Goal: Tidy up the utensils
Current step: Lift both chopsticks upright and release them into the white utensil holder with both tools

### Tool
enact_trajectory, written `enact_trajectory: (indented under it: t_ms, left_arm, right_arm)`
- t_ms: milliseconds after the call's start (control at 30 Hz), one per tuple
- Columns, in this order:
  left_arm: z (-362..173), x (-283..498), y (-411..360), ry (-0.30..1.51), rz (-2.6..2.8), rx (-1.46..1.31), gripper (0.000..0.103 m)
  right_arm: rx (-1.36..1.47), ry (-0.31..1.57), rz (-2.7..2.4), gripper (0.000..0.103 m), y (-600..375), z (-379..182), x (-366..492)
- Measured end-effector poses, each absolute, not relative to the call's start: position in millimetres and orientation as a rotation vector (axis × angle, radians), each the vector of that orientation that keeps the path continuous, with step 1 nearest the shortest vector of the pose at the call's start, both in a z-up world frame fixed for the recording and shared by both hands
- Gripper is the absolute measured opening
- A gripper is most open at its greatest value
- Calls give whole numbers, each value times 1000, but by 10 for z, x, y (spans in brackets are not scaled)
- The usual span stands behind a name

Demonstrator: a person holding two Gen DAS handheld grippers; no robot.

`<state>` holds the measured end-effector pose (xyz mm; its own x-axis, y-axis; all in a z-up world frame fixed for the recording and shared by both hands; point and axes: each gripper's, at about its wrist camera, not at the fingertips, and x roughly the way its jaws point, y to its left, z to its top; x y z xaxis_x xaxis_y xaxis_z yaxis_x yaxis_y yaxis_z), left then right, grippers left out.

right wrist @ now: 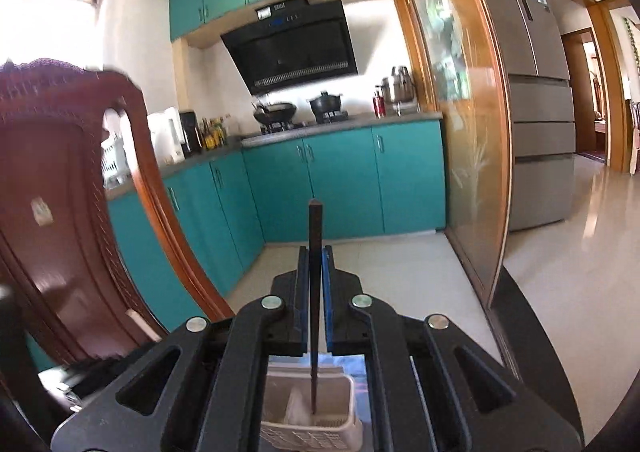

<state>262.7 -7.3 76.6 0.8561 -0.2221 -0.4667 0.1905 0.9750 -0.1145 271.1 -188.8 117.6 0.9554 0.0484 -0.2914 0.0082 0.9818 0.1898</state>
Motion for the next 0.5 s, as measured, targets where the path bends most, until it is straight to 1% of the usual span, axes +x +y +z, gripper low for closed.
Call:
enact_trajectory:
  t_ms: [200,400,467,500]
  left_arm:
    - [654,2524,-30,505,-213,-64,7]
    - [607,2432,-39,501,-217,-62,7]
    - [602,2384,-49,498,-227,-60,10]
    - [602,2342,-58,495,-237,-58,13]
  right_arm:
    - [229,353,51,7,-1926,805,2637]
    - [187,348,43,7,-1874,715,2383]
    - [167,336,28,12,-1862,707,2275]
    - [160,332,23,16,-1867,706,2218]
